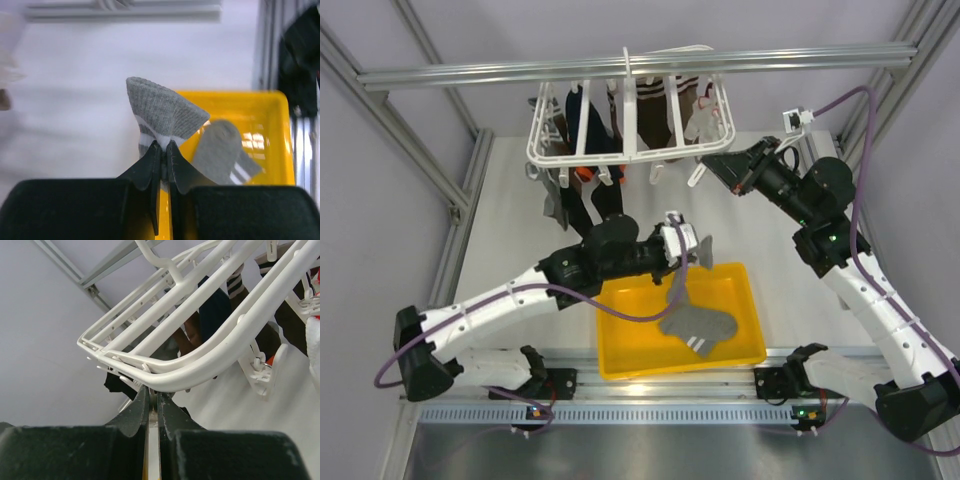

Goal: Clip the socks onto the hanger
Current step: Pick up the sock from the bin, then clamp the sock onto the hanger.

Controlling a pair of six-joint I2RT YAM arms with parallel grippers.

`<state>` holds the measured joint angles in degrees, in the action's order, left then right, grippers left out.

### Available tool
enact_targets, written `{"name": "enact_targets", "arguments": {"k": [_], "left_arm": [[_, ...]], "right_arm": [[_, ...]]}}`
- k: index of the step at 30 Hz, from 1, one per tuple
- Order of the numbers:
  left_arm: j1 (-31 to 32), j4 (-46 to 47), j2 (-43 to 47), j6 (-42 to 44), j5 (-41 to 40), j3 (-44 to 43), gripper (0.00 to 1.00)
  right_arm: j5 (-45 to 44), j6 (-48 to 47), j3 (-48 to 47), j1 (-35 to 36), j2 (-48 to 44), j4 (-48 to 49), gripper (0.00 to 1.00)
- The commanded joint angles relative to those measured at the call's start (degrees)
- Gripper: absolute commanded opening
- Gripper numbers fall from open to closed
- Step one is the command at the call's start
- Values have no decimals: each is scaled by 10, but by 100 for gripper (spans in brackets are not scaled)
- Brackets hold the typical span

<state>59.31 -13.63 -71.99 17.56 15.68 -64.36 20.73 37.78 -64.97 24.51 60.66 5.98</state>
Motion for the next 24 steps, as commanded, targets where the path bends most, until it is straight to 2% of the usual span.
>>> {"name": "enact_targets", "arguments": {"k": [1,6,11,19,24], "left_arm": [[2,220,68,-161,-183,24,0],[2,240,84,-173,-237,14,0],[2,216,67,-203,-270,-4,0],[-2,214,70,-259,-260,15,0],[-32,192,48,-308,-247,-5,0]], "right_arm": [[-15,9,-29,-10,0,4,0],[-17,26,-28,-11,3,11,0],[-16,48,-27,-12,6,20,0],[-6,67,-25,-12,7,35,0],[-3,74,-18,-13,5,40,0]]}}
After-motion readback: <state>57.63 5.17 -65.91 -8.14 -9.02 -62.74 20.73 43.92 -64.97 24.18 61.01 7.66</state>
